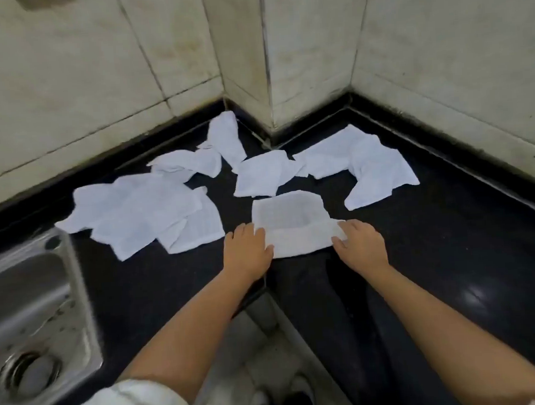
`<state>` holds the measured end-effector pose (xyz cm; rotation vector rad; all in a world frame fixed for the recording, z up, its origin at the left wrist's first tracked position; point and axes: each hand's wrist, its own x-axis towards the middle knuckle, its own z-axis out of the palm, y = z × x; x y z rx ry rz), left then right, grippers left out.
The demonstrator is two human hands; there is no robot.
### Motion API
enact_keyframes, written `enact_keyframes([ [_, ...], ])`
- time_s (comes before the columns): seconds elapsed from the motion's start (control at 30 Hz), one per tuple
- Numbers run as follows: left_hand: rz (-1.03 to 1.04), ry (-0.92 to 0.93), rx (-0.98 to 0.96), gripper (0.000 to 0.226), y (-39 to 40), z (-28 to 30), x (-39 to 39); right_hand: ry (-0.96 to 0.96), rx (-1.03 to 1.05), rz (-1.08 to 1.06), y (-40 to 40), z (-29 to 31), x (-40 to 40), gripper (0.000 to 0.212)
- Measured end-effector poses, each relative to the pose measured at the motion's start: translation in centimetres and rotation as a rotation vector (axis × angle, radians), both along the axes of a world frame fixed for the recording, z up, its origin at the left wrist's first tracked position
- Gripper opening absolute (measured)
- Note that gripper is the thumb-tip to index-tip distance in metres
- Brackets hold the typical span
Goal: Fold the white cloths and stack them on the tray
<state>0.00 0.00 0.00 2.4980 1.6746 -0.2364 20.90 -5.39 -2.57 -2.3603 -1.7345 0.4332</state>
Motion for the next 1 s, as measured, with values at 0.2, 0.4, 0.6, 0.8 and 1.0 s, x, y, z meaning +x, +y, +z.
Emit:
enact_keyframes([
  [0.2,-0.187,0.040,-0.157,0.048,4.9,-3.3,2.2,0.046,-0.136,-0.019,3.9,-1.7,0.8,0.048],
  [0.4,-0.367,0.029,-0.330,0.029,7.4,-4.5,2.6,-0.095,-0.269,0.009,4.4,-0.4,1.4,0.033],
  [0.6,-0.538,-0.415,-0.382,0.031,9.6,1.8,7.2,0.046,0.015,-0.286,-0.6,5.9,5.6,0.022],
  [0.8,-0.839,-0.946,-0.225,0.035,5.9,11.9,15.6,-0.186,0.613,-0.692,-9.0,14.7,8.7,0.026],
  [1.0,-1.053,-0.919,-0.161,0.030,0.2,13.1,18.3,-0.313,0.744,-0.729,-18.8,15.3,6.9,0.023],
])
